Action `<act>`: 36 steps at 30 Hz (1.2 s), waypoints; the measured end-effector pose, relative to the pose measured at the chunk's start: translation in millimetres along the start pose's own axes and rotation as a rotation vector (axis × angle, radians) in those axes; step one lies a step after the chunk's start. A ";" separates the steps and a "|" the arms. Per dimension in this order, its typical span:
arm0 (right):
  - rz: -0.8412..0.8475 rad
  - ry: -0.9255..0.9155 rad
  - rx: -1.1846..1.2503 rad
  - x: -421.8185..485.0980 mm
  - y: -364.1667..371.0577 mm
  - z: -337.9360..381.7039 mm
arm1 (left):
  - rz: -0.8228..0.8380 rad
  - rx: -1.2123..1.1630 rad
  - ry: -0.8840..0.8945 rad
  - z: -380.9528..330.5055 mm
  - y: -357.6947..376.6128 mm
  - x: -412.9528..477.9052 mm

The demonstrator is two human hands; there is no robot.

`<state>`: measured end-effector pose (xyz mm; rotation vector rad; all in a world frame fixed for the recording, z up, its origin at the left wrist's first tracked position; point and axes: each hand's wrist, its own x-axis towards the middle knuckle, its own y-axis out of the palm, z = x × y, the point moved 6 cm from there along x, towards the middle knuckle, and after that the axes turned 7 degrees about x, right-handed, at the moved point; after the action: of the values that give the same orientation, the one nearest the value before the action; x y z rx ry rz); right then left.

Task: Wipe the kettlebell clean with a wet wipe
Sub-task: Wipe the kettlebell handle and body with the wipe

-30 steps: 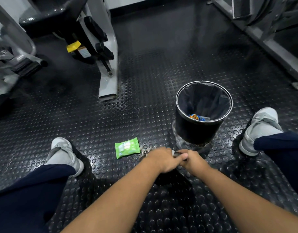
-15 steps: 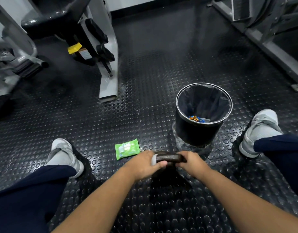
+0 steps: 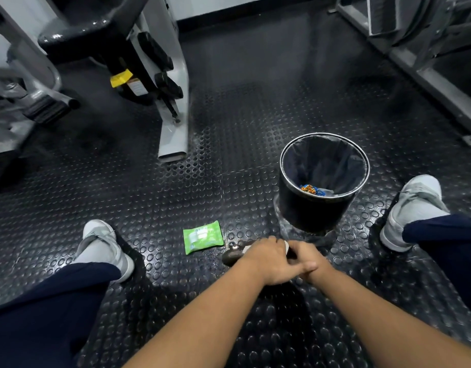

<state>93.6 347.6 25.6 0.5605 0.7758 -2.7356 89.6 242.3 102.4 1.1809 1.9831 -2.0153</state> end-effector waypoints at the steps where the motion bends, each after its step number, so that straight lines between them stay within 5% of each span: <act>1: 0.008 -0.006 0.002 -0.9 -0.3 0.2 | -0.016 0.007 0.006 3.5 1.0 -1.4; 10: 0.003 0.021 -0.037 2.5 0.8 -6.5 | -0.069 -0.152 -0.070 79.2 23.5 -17.0; 21: 0.005 -0.021 -0.028 0.6 -0.2 -3.2 | -0.043 0.030 0.016 -6.8 11.7 -2.7; 36: -0.046 0.020 -0.015 -1.4 1.1 -6.8 | 0.048 -0.264 -0.164 98.0 22.2 -27.4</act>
<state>97.3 350.6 20.3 0.5753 0.8233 -2.7674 76.2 140.3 86.4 0.9648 2.0397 -1.7008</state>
